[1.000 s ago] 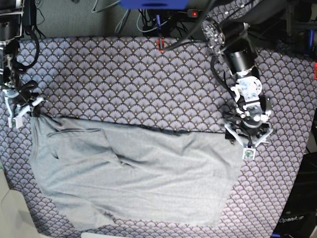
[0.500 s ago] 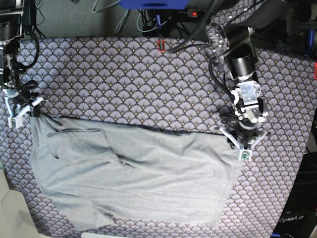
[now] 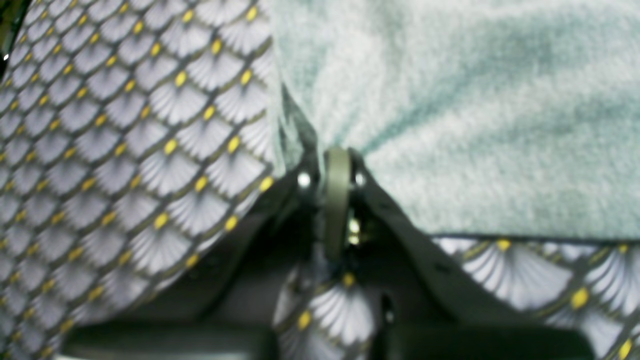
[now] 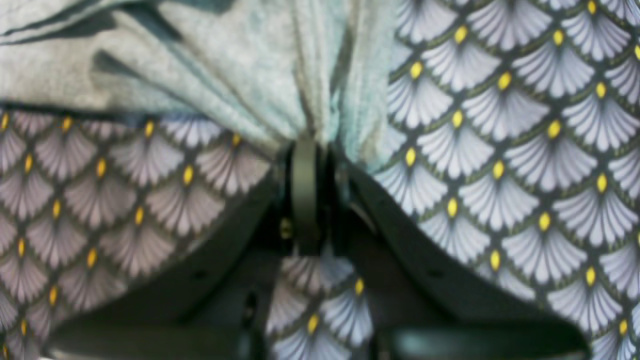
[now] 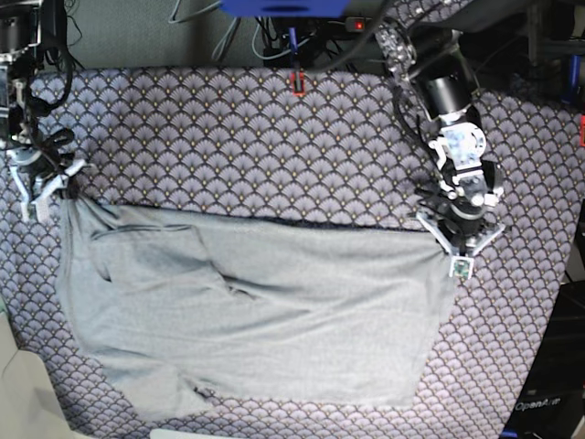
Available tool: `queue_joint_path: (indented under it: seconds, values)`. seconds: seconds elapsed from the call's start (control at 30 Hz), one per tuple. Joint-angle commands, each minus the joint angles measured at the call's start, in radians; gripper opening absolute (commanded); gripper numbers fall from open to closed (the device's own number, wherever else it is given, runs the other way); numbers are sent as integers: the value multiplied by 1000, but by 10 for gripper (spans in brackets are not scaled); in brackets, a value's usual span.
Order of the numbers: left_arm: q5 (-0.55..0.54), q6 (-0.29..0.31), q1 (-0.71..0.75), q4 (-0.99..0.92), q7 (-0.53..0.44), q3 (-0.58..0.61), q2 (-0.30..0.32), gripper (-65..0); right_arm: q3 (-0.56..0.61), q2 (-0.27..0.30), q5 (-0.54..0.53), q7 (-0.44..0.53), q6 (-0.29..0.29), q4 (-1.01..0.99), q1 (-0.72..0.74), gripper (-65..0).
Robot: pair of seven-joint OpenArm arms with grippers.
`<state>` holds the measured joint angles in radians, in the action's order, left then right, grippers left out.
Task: Fold the T-shirt properly
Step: 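Pull the held edge back to the shirt's original outline, then open both grippers and release the shirt edge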
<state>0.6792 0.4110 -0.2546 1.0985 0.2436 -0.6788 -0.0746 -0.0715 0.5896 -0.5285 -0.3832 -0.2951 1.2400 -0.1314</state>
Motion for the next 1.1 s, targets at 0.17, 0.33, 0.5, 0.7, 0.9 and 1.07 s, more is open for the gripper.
queue_joint_path:
  seconds: [0.17, 0.33, 0.5, 0.7, 0.9, 1.07]
  values:
    - [15, -19, 70, 107, 15, -3, 16, -650, -104, 19, -5, 11, -3, 106, -106, -626]
    - [15, 30, 146, 220, 17, -3, 9, -650, -158, 22, -5, 11, -3, 142, -205, -631]
    - [15, 165, 211, 366, 159, -3, 2, -650, -201, 22, -5, 19, -3, 220, -317, -640]
    - [17, 250, 286, 481, 222, -2, -1, -650, -221, 16, -5, 23, -5, 274, -420, -640]
    - [17, 250, 383, 539, 231, 0, -12, -650, -222, -6, -5, 82, -92, 283, -505, -640]
    - [18, 250, 447, 573, 225, -2, -35, -650, -222, -29, -3, 134, -103, 280, -555, -641]
